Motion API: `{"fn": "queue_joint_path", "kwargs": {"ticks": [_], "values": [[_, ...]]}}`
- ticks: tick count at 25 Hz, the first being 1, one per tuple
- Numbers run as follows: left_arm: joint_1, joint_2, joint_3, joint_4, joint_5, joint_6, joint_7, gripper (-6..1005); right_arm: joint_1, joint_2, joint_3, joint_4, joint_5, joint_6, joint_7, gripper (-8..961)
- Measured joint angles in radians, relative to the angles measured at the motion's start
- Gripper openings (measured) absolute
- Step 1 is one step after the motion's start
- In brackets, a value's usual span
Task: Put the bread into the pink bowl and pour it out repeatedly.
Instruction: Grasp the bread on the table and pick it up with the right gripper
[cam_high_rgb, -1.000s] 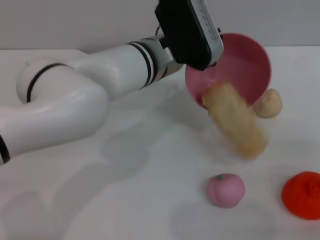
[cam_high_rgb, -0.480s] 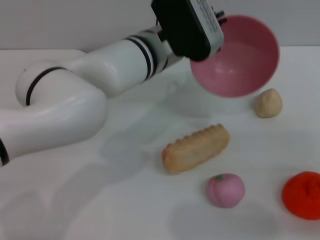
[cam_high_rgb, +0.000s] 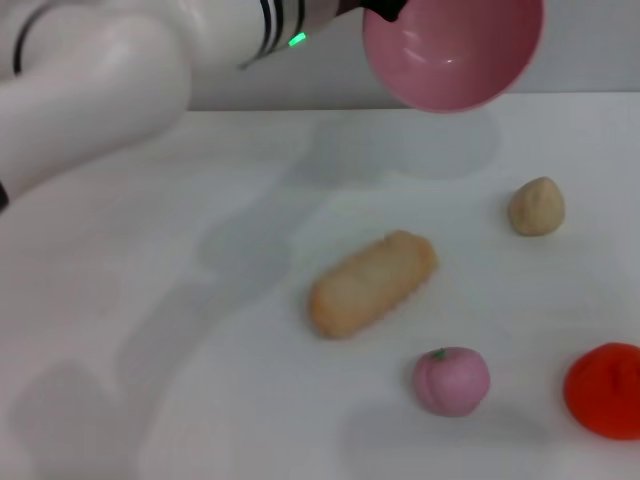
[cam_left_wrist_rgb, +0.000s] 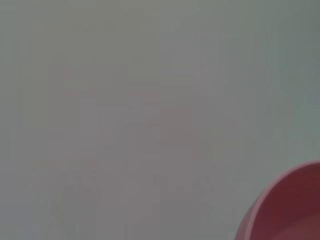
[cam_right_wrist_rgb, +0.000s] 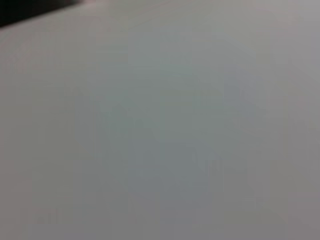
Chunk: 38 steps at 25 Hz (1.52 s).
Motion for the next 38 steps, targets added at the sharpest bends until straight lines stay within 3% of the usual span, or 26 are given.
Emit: {"fn": "queue_joint_path", "kwargs": {"ticks": [6, 14, 18, 22, 26, 30, 31, 38], "values": [[-0.046, 0.005, -0.209, -0.004, -0.024, 0.224, 0.0, 42, 0.028, -0.009, 0.001, -0.017, -0.076, 0.132, 0.0, 551], [-0.089, 0.017, -0.546, -0.046, -0.019, 0.573, 0.03, 42, 0.052, -0.029, 0.0, -0.115, -0.165, 0.509, 0.13, 551], [-0.065, 0.018, -0.638, -0.043, -0.021, 0.679, 0.072, 42, 0.082, -0.066, 0.002, -0.166, -0.321, 0.704, 0.322, 551], [-0.037, 0.017, -0.652, -0.036, -0.023, 0.714, 0.077, 42, 0.132, -0.112, 0.003, -0.204, -0.607, 0.792, 0.618, 552], [-0.023, 0.015, -0.646, -0.035, -0.024, 0.725, 0.078, 42, 0.211, -0.157, 0.005, -0.231, -1.016, 0.784, 0.996, 551], [-0.014, 0.014, -0.642, -0.034, -0.024, 0.735, 0.08, 42, 0.316, -0.19, 0.006, -0.239, -1.405, 0.678, 1.278, 551], [-0.009, 0.014, -0.64, -0.034, -0.025, 0.738, 0.083, 42, 0.357, -0.195, 0.005, -0.234, -1.518, 0.618, 1.331, 551], [0.002, 0.013, -0.638, -0.033, -0.025, 0.75, 0.103, 42, 0.496, -0.196, -0.002, -0.231, -1.784, 0.41, 1.438, 552]]}}
